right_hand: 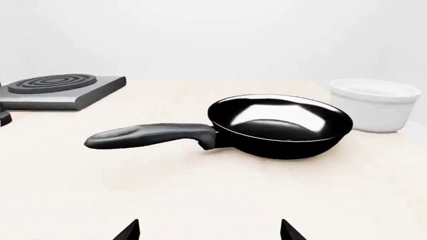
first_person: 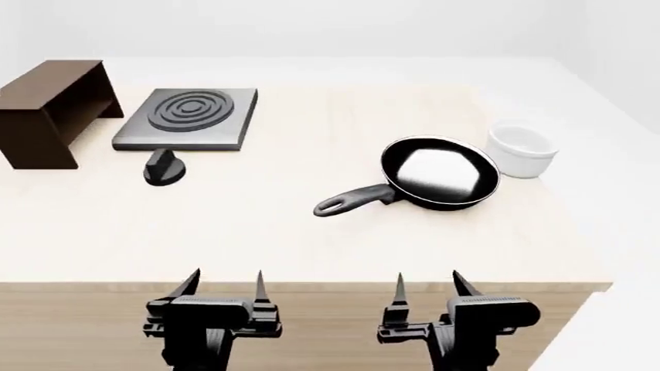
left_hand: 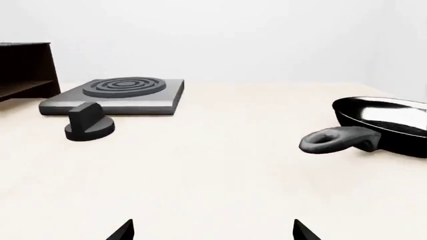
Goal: Put the frying pan on top of the cabinet.
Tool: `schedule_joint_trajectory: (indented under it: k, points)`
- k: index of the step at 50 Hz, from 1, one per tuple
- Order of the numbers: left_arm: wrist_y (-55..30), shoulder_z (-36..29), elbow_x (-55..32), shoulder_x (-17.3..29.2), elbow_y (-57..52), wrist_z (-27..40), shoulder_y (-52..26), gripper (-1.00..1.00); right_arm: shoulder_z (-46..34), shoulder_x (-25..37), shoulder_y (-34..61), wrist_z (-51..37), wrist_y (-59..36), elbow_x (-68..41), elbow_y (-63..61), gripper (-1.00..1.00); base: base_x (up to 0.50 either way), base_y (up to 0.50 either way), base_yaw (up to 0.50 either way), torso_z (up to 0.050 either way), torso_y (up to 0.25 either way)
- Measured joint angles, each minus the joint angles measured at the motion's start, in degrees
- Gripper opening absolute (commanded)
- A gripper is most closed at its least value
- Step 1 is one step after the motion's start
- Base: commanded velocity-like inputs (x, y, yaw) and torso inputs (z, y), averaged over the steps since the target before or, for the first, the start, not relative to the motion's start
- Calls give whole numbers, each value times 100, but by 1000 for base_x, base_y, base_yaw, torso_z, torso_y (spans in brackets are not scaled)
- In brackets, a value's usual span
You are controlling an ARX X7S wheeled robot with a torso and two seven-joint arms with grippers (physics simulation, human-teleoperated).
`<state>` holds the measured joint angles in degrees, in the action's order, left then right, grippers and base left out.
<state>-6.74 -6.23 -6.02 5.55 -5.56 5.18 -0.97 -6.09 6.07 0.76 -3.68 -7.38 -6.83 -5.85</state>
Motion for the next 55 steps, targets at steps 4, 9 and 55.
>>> schedule_joint_trajectory:
  k: [4, 9, 55]
  points:
    - [-892, 34, -109, 85, -796, 142, -300, 100, 88, 153, 173, -158, -881, -149, -943, 100, 169, 0, 0, 0, 0]
    - [-1901, 46, -218, 192, -1607, 276, -749, 100, 188, 354, 463, -344, -1904, -282, -2020, 100, 500, 0, 0, 0, 0]
    - [-3299, -79, -469, 483, -2573, 583, -1408, 100, 308, 742, 933, -731, -3362, -573, -3548, 100, 500, 0, 0, 0, 0]
